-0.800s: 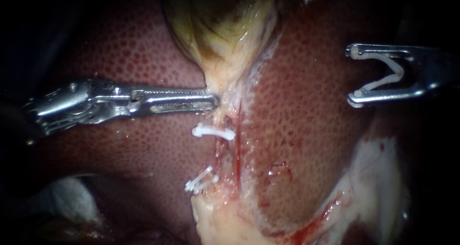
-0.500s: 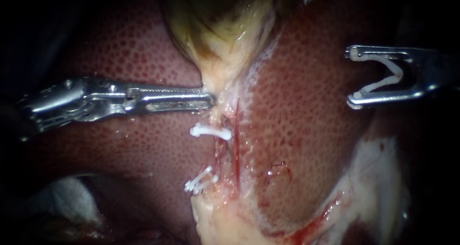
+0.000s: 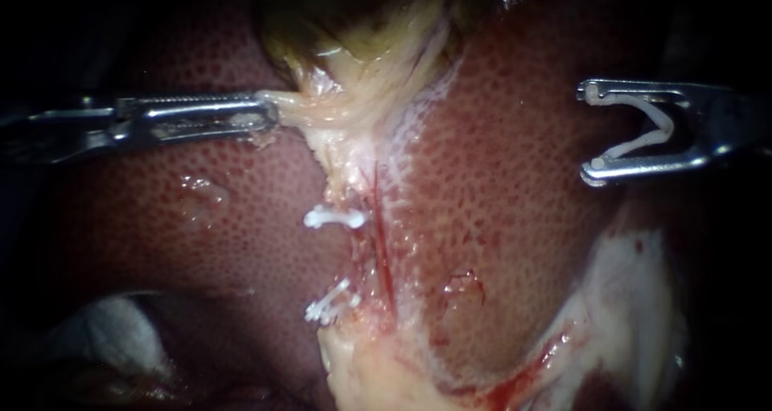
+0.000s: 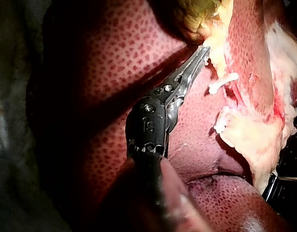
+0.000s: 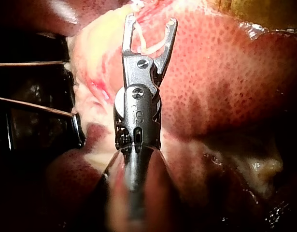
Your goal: Clipping first clip right tube
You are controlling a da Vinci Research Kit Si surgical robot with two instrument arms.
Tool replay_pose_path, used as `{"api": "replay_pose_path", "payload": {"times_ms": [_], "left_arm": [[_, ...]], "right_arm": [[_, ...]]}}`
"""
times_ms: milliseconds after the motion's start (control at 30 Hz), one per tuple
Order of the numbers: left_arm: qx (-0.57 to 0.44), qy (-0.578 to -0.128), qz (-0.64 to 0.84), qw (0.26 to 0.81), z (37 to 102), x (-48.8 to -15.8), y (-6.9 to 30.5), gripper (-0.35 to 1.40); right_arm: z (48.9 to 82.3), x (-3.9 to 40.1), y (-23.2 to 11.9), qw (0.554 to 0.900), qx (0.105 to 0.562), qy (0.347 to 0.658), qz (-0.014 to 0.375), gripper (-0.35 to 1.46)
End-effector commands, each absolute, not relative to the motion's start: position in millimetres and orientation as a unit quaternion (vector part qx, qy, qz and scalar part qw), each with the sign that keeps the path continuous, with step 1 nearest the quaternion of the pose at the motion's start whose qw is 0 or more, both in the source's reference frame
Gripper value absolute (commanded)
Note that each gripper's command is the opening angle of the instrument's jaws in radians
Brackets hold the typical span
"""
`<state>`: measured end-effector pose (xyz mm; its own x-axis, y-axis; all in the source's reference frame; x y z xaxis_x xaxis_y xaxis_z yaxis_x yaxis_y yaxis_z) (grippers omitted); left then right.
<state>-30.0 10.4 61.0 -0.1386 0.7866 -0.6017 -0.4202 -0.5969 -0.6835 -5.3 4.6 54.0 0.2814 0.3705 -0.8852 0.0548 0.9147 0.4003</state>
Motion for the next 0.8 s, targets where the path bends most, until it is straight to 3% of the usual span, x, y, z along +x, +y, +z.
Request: {"api": "replay_pose_path", "payload": {"times_ms": [33, 500, 800], "left_arm": [[-0.515, -0.175, 0.732, 0.410, 60.5, -30.0, 10.4, -0.35], [-0.516, -0.172, 0.732, 0.409, 60.0, -30.1, 10.1, -0.35], [-0.516, -0.172, 0.732, 0.409, 60.0, -30.1, 10.1, -0.35]], "right_arm": [[54.0, -5.2, 4.6, 0.780, 0.180, 0.591, 0.102, 0.49], [55.0, -4.1, 3.6, 0.779, 0.190, 0.587, 0.107, 0.49], [60.2, 0.1, -0.4, 0.780, 0.225, 0.573, 0.114, 0.49]]}}
